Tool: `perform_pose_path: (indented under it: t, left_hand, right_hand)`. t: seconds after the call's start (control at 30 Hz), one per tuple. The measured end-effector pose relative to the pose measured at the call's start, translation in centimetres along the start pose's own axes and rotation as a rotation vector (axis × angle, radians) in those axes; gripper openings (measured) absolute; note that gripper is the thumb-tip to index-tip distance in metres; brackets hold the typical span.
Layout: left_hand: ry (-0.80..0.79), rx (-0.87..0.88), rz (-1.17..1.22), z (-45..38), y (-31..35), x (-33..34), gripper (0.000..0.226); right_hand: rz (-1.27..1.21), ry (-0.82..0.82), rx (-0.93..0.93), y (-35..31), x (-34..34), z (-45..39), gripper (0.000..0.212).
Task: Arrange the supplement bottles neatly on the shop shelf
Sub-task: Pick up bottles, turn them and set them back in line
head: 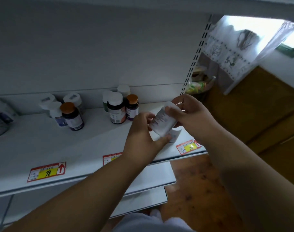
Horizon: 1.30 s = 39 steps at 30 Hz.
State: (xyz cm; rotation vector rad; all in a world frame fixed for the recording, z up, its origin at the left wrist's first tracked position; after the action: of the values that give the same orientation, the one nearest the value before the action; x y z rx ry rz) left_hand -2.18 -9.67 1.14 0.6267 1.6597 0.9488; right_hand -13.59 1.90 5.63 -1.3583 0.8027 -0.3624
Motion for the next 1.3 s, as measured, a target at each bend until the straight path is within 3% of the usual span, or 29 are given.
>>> perform_pose_path:
  t: [0.07, 0.17, 0.23, 0.37, 0.5, 0.63, 0.77, 0.87, 0.97, 1.17, 1.3]
  left_hand:
    - [-0.036, 0.015, 0.029, 0.6, 0.8, 0.5, 0.068]
    - [-0.121, -0.004, 0.090, 0.3, 1.4, 1.5, 0.050]
    - [-0.101, 0.003, 0.062, -0.3, 2.2, 1.9, 0.047]
    - [-0.026, -0.034, -0.031, -1.9, 3.2, 3.3, 0.063]
    - [0.043, -0.078, -0.117, -2.7, 3.1, 5.6, 0.076]
    - [0.103, -0.113, -0.352, -3.9, 2.8, 7.2, 0.084]
    - [-0.063, -0.233, -0.490, -5.4, 1.2, 9.6, 0.083]
    - [-0.061, -0.236, -0.511, -5.6, 0.8, 9.5, 0.066]
    - [-0.098, -0.237, -0.524, -5.8, 0.7, 9.2, 0.062]
    - [-0.191, -0.266, -0.577, -6.5, 0.8, 9.6, 0.062]
    - [-0.240, -0.264, -0.576, -6.9, 0.8, 9.5, 0.065]
  right_hand:
    - [-0.076, -0.024, -0.015, 0.2, -0.6, 0.8, 0.023]
    - [-0.240, -0.107, -0.038, 0.4, -1.8, 1.5, 0.023]
    - [-0.222, -0.142, -0.032, 0.7, -2.7, 1.5, 0.026]
    - [-0.053, -0.122, -0.028, 1.4, -5.5, 1.3, 0.019]
    - [-0.015, -0.186, -0.020, 2.5, -8.6, 0.9, 0.032]
    - [-0.001, -0.266, -0.028, 3.4, -10.5, 0.3, 0.038]
    - [0.227, -0.374, -0.016, 5.1, -10.8, -1.1, 0.038]
    - [0.524, -0.503, -0.009, 7.0, -9.1, -1.7, 0.040]
    - [0.617, -0.612, -0.096, 8.0, -7.2, -1.8, 0.038]
    - [0.768, -0.445, -0.167, 8.4, -6.8, -1.9, 0.032]
    - [0.766, -0.467, -0.190, 8.4, -6.3, -1.5, 0.030]
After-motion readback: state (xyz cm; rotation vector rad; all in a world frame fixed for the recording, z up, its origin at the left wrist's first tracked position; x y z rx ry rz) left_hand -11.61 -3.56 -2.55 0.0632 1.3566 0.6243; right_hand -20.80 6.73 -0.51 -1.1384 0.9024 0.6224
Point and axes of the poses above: each hand's wrist, its own z-axis away from the middle knuckle, its own x-axis out of the palm, y = z × x, the point moved 7 cm from there along -z, towards the middle knuckle, and after that the axes turned 13 degrees about -y, right-handed, at the moved point
